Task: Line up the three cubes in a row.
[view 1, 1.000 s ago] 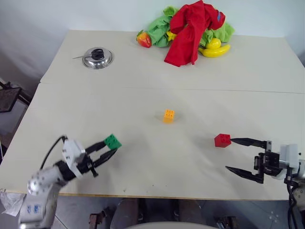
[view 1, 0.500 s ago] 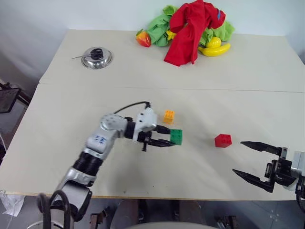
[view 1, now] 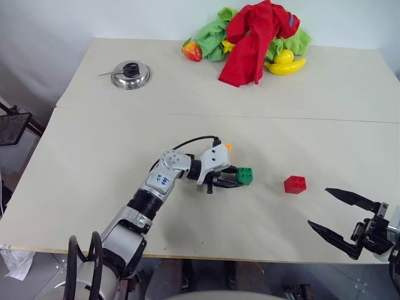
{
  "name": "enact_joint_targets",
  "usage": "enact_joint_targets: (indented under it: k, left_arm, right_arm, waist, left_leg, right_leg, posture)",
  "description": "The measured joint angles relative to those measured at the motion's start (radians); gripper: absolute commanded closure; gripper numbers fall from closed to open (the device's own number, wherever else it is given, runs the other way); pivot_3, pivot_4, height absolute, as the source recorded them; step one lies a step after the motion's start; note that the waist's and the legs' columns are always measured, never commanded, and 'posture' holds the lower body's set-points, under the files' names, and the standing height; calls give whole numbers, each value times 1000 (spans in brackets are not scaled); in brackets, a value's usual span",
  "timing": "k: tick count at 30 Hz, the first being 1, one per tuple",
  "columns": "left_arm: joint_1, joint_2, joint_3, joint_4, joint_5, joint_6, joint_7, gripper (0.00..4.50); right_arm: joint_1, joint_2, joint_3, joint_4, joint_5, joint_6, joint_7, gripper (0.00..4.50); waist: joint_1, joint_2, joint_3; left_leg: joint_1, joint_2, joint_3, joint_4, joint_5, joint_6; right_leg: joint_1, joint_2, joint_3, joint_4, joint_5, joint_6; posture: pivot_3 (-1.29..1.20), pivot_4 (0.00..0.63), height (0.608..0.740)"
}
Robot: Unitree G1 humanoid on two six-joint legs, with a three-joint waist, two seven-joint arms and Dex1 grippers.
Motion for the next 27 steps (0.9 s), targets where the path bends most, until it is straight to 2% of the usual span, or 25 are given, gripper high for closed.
enact_joint_targets:
  k: [9, 20, 22, 27]
  left_arm:
    - [-6, -5, 2, 46, 9, -56, -36, 3037]
    - [-31, -56, 1, 94, 41, -68, -22, 3037]
    - [-37, -55, 4, 103, 42, -62, -17, 2311]
    - [-18, -35, 16, 62, 31, -28, -42, 844]
  right_arm:
    - [19, 20, -10, 23, -1, -20, 15, 0]
    - [16, 20, -10, 32, -11, -20, 17, 0]
    - [15, 20, -10, 30, -11, -19, 16, 0]
    - [11, 20, -9, 30, -11, -18, 17, 0]
  waist:
    - [0, 0, 0]
    - [1, 0, 0]
    - [0, 0, 0]
    - [-2, 0, 0]
  left_leg:
    - [0, 0, 0, 0, 0, 0]
    - [0, -1, 0, 0, 0, 1]
    - [0, 0, 0, 0, 0, 1]
    - [0, 0, 0, 0, 0, 1]
  right_leg:
    - [0, 0, 0, 0, 0, 0]
    - [0, -1, 0, 0, 0, 0]
    - [0, -1, 0, 0, 0, 0]
    - [0, -1, 0, 1, 0, 0]
  posture:
    - [0, 150, 740]
    - [0, 150, 740]
    - [0, 150, 740]
    - [0, 150, 740]
